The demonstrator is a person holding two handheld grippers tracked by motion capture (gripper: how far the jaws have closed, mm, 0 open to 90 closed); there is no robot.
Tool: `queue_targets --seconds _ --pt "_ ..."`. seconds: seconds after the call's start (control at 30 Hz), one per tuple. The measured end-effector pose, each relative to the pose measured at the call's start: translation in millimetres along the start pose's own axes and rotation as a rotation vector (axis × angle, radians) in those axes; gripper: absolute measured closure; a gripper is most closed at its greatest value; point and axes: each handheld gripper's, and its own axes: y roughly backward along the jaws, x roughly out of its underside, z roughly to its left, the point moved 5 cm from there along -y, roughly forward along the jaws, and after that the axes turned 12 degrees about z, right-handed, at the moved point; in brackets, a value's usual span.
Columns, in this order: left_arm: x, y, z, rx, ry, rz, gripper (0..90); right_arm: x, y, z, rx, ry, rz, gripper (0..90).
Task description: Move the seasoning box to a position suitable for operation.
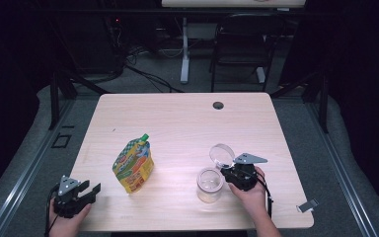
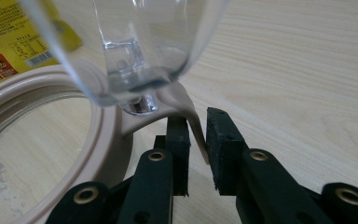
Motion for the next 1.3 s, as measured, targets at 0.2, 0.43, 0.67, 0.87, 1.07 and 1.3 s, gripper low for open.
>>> queue_targets --seconds 0.2,0.43,0.67,0.87,1.07,1.3 --pt "0.8 1.1 1.1 0.001 0.005 -0.002 52.5 -0.8 -0.2 -1.0 -0.024 -0.014 -0.001 78.5" --pt "-2.9 -1.4 -1.6 0.01 -0.009 -0.005 52.4 2.4 8.2 -1.4 -0.018 -0.024 -0.008 78.9" --pt "-3.2 -1.7 -1.8 0.011 -0.008 -0.006 52.4 4.7 10.7 -2.0 -0.03 -0.032 -0.002 82.8" --pt "-1.8 -1.2 -2.5 0.011 -0.008 0.003 52.3 1.9 6.0 -1.2 -0.042 -0.037 -0.01 84.3" --pt "-2.6 -1.5 -5.7 0.015 -0.023 0.001 52.0 1.5 6.8 -1.4 -0.042 -0.034 -0.011 84.3" --pt "-5.4 -0.1 -11.7 0.033 -0.054 -0.01 51.6 4.2 18.9 -3.0 -0.039 -0.044 -0.031 80.5"
